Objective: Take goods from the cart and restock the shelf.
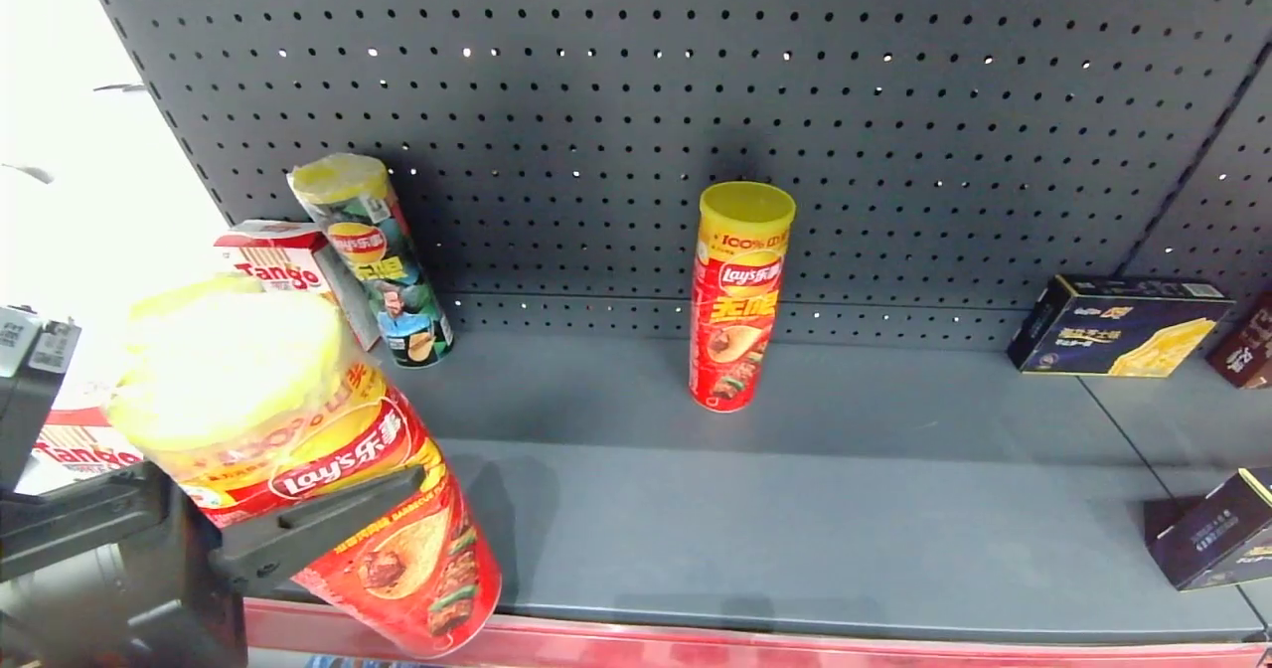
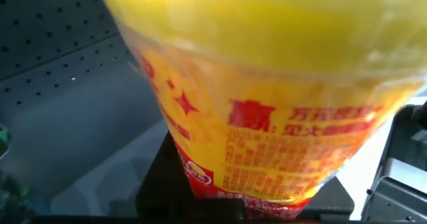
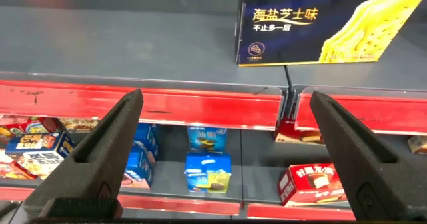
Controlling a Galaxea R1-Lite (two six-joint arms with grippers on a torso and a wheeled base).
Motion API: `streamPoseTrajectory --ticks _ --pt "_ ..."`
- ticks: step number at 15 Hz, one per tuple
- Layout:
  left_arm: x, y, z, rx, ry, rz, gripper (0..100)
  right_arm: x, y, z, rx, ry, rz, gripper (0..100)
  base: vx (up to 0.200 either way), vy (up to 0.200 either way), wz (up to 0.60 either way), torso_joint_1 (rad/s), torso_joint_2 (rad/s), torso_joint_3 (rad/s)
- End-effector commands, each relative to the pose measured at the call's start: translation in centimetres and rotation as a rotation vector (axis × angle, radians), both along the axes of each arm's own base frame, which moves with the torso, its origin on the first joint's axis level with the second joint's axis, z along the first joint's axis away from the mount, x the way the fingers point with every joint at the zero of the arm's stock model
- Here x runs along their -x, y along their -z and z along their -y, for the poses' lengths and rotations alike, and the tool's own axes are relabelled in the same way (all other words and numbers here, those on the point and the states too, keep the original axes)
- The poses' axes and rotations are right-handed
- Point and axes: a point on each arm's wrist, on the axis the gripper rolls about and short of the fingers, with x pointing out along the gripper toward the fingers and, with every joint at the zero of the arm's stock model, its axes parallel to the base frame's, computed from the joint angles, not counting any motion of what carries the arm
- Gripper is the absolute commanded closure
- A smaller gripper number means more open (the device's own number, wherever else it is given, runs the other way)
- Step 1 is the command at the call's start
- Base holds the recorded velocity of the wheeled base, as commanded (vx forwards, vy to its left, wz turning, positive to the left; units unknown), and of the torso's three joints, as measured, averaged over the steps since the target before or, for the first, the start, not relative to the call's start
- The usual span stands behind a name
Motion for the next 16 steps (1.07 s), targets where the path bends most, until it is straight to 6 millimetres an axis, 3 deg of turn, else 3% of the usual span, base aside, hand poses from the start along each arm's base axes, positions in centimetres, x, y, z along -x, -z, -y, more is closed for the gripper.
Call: streamPoseTrajectory --ticks 1,11,12,13,14,16 --pt "0.0 0.0 0.0 0.000 0.001 0.000 100 0.0 0.0 0.0 0.000 0.000 0.000 0 0.000 0.000 0.00 0.000 0.00 0.000" --pt "0.0 0.0 0.0 -0.010 -0.005 0.009 100 0.0 0.0 0.0 0.008 -0.007 -0.003 0 0.000 0.000 0.00 0.000 0.00 0.000" --pt "-0.1 0.0 0.0 -0.021 -0.028 0.020 100 0.5 -3.5 -0.2 0.038 -0.099 0.083 0 0.000 0.000 0.00 0.000 0.00 0.000" --pt "-0.2 -0.1 0.0 -0.023 -0.050 0.021 100 -1.7 -8.7 -0.3 -0.054 -0.123 -0.006 0 0.000 0.000 0.00 0.000 0.00 0.000" --pt "-0.2 0.1 0.0 -0.027 -0.049 0.006 100 -2.7 -10.7 -0.2 -0.118 -0.106 0.002 0 0.000 0.000 0.00 0.000 0.00 0.000" --pt "-0.4 0.3 0.2 -0.033 -0.048 -0.009 100 -2.9 -11.0 -0.3 -0.022 -0.164 -0.005 0 0.000 0.000 0.00 0.000 0.00 0.000"
